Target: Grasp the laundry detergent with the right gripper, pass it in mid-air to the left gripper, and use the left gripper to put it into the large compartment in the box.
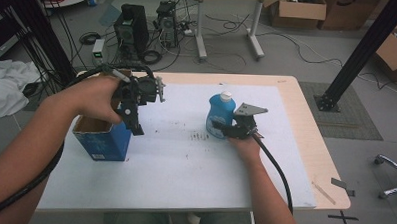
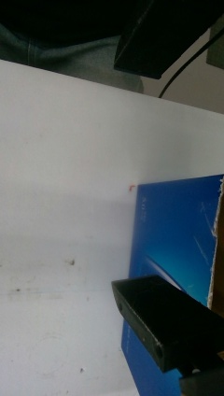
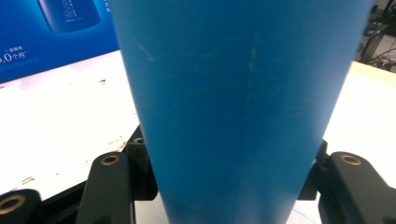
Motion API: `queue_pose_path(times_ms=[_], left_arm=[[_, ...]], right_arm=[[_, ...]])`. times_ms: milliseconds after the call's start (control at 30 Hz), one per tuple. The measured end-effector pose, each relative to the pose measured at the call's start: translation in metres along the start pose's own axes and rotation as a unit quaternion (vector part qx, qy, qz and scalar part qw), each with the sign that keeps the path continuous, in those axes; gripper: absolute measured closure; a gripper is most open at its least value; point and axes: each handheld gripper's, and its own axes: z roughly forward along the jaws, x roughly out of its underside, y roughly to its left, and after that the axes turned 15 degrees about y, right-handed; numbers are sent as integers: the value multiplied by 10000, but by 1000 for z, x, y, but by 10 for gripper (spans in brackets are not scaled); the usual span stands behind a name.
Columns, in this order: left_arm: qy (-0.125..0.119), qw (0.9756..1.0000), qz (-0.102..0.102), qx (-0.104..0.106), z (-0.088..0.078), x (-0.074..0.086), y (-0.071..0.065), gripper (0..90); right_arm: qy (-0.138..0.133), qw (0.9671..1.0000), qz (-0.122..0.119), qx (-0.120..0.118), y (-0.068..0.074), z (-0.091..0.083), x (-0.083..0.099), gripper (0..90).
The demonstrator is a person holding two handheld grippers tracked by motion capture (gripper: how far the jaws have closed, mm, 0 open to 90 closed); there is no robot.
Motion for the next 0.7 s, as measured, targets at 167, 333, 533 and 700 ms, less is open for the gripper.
queue_pose_path(times_ms=[167,333,533,700], left_arm=[[-6,10000,1,-3,0,-1,0,1],[-38,10000,22,-13,-1,-2,0,1],[-33,10000,68,-33,-3,-7,-1,1],[-40,9999,90,-78,-8,-9,-3,1]], right_arm=[[-44,10000,-35,42,1,-3,-2,435],[48,9999,-107,-93,2,-7,-4,447],[-8,9993,-291,-244,9,-18,-12,455],[60,9972,-600,-450,19,-35,-24,457]])
